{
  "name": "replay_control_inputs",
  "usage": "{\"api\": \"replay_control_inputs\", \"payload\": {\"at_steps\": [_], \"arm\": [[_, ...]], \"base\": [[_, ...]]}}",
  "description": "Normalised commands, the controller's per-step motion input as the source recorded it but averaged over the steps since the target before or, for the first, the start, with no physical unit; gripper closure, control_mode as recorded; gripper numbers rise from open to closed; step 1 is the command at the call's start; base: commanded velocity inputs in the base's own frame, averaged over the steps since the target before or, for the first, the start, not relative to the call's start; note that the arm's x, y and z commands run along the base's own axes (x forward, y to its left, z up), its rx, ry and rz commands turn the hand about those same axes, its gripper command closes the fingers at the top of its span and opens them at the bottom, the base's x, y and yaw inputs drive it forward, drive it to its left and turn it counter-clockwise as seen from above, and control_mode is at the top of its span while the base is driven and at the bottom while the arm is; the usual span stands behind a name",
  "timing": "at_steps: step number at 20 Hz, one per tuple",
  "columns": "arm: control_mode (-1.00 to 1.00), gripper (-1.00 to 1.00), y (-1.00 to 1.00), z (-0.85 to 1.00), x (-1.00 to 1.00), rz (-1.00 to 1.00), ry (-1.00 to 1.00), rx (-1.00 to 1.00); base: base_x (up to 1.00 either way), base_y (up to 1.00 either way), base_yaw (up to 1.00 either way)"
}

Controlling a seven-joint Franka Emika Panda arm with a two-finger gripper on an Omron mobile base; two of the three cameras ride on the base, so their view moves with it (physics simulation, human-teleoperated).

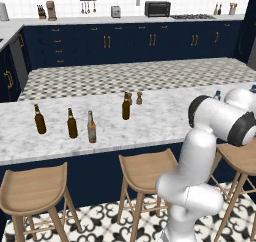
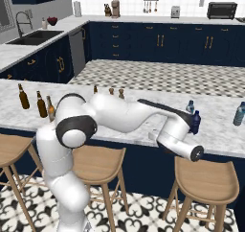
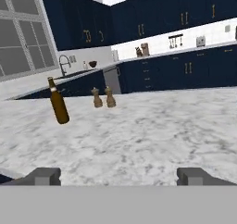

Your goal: Move the plastic bottles in the middle to the plastics group, and the glass bottles in the middle to the glass group.

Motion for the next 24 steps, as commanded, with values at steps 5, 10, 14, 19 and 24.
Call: {"api": "replay_control_inputs", "payload": {"at_steps": [5,10,14,19,24], "arm": [[-1.0,-1.0,0.92,0.07,0.28,0.02,-0.07,-0.09],[-1.0,-1.0,0.8,0.06,0.41,0.24,0.0,-0.02],[-1.0,-1.0,0.72,0.0,0.48,0.3,0.0,0.0],[-1.0,-1.0,0.73,0.0,0.29,0.28,-0.03,0.0],[-1.0,-1.0,0.56,-0.01,0.26,0.19,-0.24,0.0]], "base": [[0.0,0.0,0.0],[0.0,0.0,0.0],[0.0,0.0,0.0],[0.0,0.0,0.0],[0.0,0.0,0.0]]}}
